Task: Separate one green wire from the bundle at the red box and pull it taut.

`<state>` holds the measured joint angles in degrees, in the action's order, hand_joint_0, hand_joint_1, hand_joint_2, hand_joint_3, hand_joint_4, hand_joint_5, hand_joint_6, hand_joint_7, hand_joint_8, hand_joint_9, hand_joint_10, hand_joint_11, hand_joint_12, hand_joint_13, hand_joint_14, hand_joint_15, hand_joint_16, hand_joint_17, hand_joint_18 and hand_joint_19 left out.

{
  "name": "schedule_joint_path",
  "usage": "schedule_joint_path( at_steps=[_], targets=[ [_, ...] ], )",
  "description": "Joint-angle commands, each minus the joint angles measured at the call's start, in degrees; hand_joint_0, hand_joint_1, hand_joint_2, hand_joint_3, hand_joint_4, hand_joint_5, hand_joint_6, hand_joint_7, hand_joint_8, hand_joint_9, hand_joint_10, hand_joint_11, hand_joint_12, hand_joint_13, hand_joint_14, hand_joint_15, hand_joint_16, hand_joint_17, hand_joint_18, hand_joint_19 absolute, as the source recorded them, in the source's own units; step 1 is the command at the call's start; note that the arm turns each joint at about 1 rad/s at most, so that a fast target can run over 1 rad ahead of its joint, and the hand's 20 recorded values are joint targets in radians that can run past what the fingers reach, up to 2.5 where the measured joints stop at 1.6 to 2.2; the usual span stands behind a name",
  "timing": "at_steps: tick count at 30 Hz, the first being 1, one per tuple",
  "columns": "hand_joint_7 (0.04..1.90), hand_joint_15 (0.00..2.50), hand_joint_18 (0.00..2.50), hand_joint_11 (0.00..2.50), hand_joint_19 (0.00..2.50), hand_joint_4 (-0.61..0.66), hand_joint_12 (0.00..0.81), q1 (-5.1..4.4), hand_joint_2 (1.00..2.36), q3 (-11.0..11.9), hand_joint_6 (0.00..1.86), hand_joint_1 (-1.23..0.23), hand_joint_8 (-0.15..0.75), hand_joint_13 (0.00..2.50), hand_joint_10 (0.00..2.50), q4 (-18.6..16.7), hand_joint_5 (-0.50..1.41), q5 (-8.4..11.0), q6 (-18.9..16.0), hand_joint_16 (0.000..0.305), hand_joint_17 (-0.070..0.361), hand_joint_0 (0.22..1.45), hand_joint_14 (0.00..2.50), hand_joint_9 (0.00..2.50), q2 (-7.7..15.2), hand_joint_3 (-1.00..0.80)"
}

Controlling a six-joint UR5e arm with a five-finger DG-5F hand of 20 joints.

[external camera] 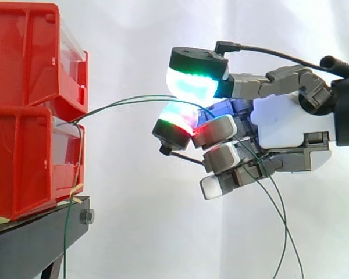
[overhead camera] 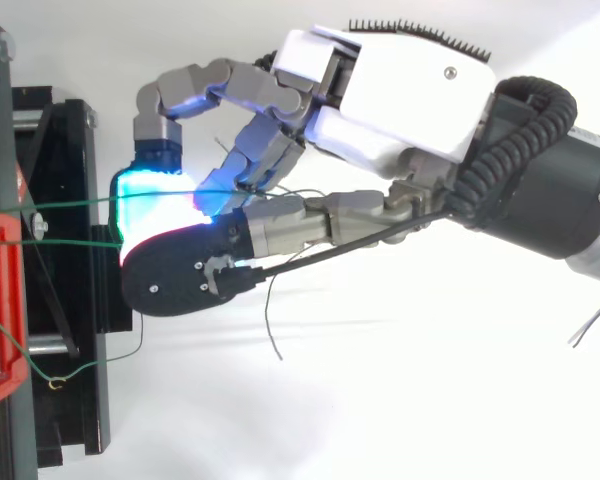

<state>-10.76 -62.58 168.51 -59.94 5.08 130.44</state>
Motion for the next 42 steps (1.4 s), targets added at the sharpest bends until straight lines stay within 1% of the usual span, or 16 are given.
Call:
schedule_joint_path(
  at_steps=[1,7,13,17,19,21,22,23,24,25,26,28,29,33,38,42],
  targets=[
    [1.25,1.0,0.84,1.49,0.63,0.2,0.393,0.21,1.02,0.0,0.75,-0.78,0.301,1.09,0.02,-0.2,-0.21,0.0,0.2,0.059,0.132,0.71,0.03,1.13,0.0,-0.3],
    [1.22,0.86,0.8,1.44,0.59,0.2,0.405,0.39,1.0,0.0,0.79,-0.86,0.303,0.96,0.02,-0.2,-0.22,0.0,0.5,0.058,0.131,0.74,0.03,1.06,0.1,-0.49],
    [1.24,0.75,0.78,1.42,0.55,0.2,0.41,0.91,1.0,0.0,0.8,-0.91,0.298,0.85,0.02,0.1,-0.22,0.0,0.6,0.058,0.129,0.76,0.02,1.01,0.1,-0.5],
    [1.25,0.72,0.73,1.4,0.57,0.2,0.416,1.0,1.0,0.0,0.78,-0.94,0.298,0.8,0.02,0.2,-0.22,0.0,0.6,0.057,0.129,0.64,0.02,0.98,0.1,-0.5],
    [1.27,0.68,0.73,1.33,0.58,0.21,0.434,1.18,1.0,0.0,0.71,-0.89,0.324,0.77,0.02,0.2,-0.21,0.0,0.6,0.061,0.137,0.54,0.02,0.99,0.1,-0.5],
    [1.27,0.64,0.73,1.22,0.58,0.24,0.442,1.35,1.0,0.0,0.67,-0.83,0.346,0.78,0.02,0.2,-0.19,0.0,1.1,0.064,0.144,0.5,0.02,1.0,0.1,-0.5],
    [1.33,0.62,0.74,1.19,0.57,0.24,0.445,1.53,1.0,-0.1,0.62,-0.82,0.347,0.77,0.02,0.3,-0.18,0.0,1.8,0.065,0.147,0.49,0.02,1.0,0.1,-0.5],
    [1.41,0.61,0.74,1.16,0.55,0.23,0.446,1.62,1.0,0.0,0.56,-0.81,0.35,0.77,0.02,0.5,-0.16,0.0,2.7,0.067,0.151,0.48,0.02,1.0,0.0,-0.5],
    [1.42,0.6,0.75,1.15,0.56,0.23,0.453,1.62,1.0,0.0,0.53,-0.79,0.352,0.77,0.02,0.5,-0.16,0.0,2.7,0.068,0.154,0.48,0.02,1.0,0.0,-0.5],
    [1.43,0.59,0.76,1.15,0.56,0.23,0.454,1.79,1.0,-0.1,0.51,-0.77,0.359,0.77,0.02,0.6,-0.16,0.0,4.1,0.07,0.157,0.47,0.02,1.0,0.0,-0.5],
    [1.43,0.59,0.76,1.15,0.56,0.23,0.451,1.79,1.0,0.0,0.5,-0.77,0.356,0.78,0.02,0.6,-0.16,0.0,4.7,0.07,0.157,0.47,0.02,1.0,0.1,-0.5],
    [1.39,0.62,0.78,1.14,0.57,0.23,0.457,1.97,1.0,-0.1,0.5,-0.73,0.361,0.83,0.02,0.6,-0.16,0.0,5.8,0.07,0.158,0.47,0.02,1.0,0.1,-0.5],
    [1.38,0.62,0.78,1.15,0.57,0.22,0.457,2.14,1.0,0.0,0.5,-0.71,0.366,0.84,0.02,0.5,-0.17,0.0,7.1,0.071,0.159,0.47,0.02,1.0,0.0,-0.5],
    [1.28,0.69,0.82,1.16,0.59,0.23,0.455,2.23,1.0,-0.1,0.5,-0.67,0.366,0.93,0.02,0.3,-0.18,0.0,9.6,0.071,0.159,0.47,0.02,1.02,0.1,-0.5],
    [1.16,0.73,0.82,1.17,0.59,0.24,0.453,2.23,1.0,0.0,0.5,-0.67,0.358,0.96,0.02,0.3,-0.19,0.0,10.7,0.071,0.159,0.47,0.02,1.01,0.1,-0.5],
    [1.12,0.68,0.79,1.14,0.58,0.24,0.447,2.23,1.0,0.0,0.5,-0.7,0.351,0.89,0.02,0.2,-0.2,0.0,10.9,0.069,0.155,0.49,0.02,0.96,0.1,-0.5]
  ],
)
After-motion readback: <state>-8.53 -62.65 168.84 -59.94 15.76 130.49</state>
